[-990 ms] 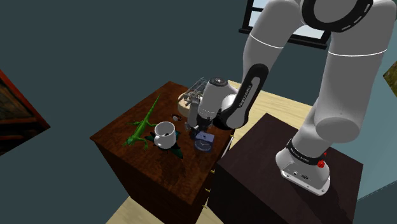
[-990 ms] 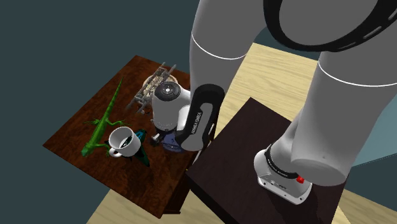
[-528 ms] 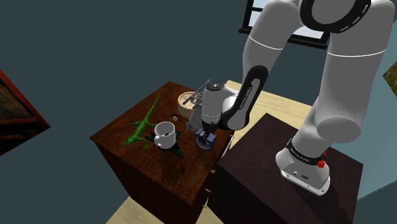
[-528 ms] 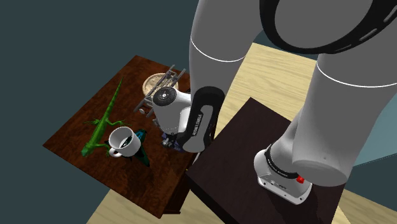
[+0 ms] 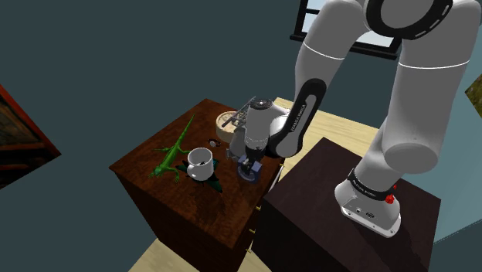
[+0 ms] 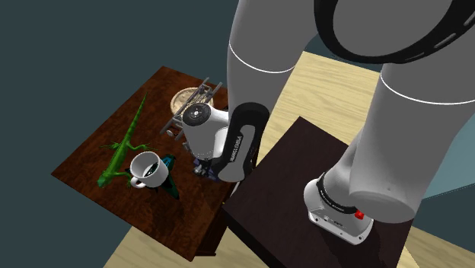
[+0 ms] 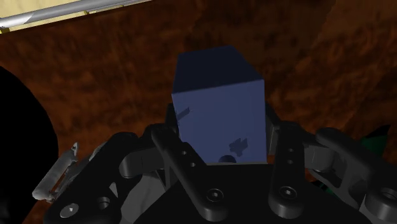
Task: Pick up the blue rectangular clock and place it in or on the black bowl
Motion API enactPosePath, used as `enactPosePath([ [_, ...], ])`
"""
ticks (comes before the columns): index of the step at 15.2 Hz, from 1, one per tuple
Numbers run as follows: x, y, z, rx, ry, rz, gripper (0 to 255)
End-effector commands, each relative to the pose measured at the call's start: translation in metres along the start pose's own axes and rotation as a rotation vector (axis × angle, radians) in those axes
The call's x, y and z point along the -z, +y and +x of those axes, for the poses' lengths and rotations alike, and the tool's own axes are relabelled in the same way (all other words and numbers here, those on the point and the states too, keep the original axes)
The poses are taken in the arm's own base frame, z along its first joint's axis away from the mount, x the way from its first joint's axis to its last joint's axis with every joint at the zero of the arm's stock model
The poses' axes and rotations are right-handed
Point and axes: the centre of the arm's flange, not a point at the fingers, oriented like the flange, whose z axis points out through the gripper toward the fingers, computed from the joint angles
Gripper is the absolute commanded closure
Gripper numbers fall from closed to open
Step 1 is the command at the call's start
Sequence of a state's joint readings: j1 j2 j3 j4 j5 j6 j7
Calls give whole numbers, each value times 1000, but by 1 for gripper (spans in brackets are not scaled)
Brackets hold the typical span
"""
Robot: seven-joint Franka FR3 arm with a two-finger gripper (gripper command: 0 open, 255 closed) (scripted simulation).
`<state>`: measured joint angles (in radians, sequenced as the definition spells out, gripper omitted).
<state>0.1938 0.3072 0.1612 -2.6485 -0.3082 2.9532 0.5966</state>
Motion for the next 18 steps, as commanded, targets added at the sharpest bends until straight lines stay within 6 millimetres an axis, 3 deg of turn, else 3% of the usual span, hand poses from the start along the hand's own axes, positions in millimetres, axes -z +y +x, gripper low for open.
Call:
enactPosePath([
  [1, 8, 0, 0, 0, 0, 0, 255],
  [18, 97, 1, 1, 0, 0, 0, 255],
])
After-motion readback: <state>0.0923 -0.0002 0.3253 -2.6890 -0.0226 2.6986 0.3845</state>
